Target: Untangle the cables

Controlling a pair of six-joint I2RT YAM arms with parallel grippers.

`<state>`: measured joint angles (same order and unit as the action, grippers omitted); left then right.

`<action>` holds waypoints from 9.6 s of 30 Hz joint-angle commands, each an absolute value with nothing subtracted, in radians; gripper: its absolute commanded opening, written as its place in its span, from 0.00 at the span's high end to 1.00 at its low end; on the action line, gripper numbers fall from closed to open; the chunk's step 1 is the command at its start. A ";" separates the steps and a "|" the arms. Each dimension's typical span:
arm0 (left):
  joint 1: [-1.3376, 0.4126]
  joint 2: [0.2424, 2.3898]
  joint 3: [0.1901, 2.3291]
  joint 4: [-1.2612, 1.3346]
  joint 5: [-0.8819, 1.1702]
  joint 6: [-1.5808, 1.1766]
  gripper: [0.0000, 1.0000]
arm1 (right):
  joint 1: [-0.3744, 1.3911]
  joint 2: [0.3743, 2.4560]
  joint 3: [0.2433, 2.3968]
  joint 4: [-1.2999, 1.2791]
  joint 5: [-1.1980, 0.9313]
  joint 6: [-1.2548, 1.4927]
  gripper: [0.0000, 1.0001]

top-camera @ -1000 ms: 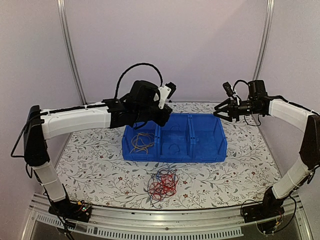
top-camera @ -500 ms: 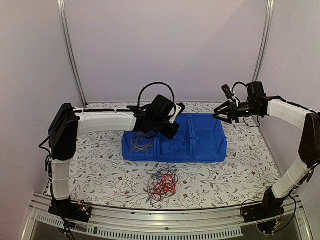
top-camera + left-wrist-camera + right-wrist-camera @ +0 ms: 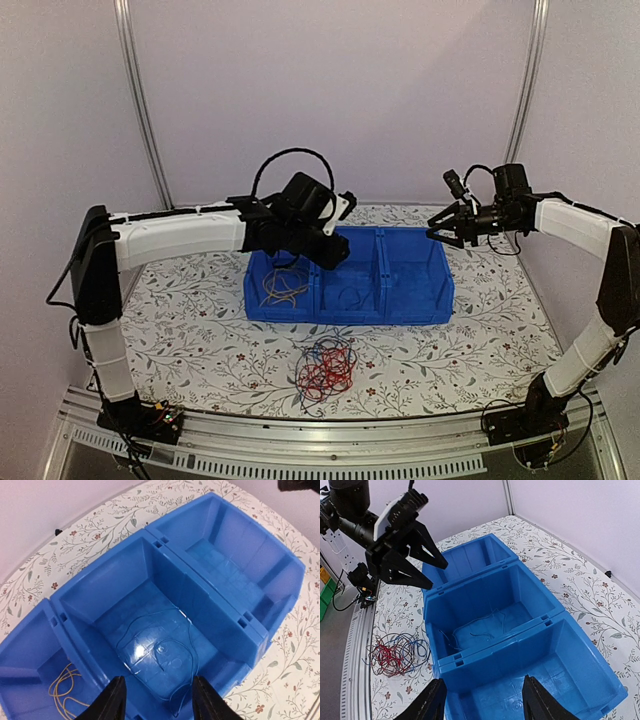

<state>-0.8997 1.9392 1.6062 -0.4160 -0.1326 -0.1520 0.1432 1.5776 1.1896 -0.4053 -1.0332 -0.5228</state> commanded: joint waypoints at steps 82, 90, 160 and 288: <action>-1.004 1.186 0.963 -0.196 0.025 -0.344 1.00 | 0.734 1.621 1.290 -0.403 -0.872 -0.454 0.44; -1.005 1.066 1.068 -0.143 -0.026 -0.342 1.00 | 0.859 1.694 1.368 -0.267 -0.779 -0.348 0.35; -1.013 1.232 1.542 0.136 0.121 -0.354 1.00 | 0.965 1.629 1.262 -0.337 -0.619 -0.484 0.40; -1.363 1.238 0.268 0.470 -0.423 -0.504 1.00 | 0.823 1.469 1.382 -0.422 -0.942 -0.311 1.00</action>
<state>-1.3586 1.3109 0.3168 0.5365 -0.4225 -0.3981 0.8364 1.4998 1.4040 -0.4007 -0.9352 -0.2951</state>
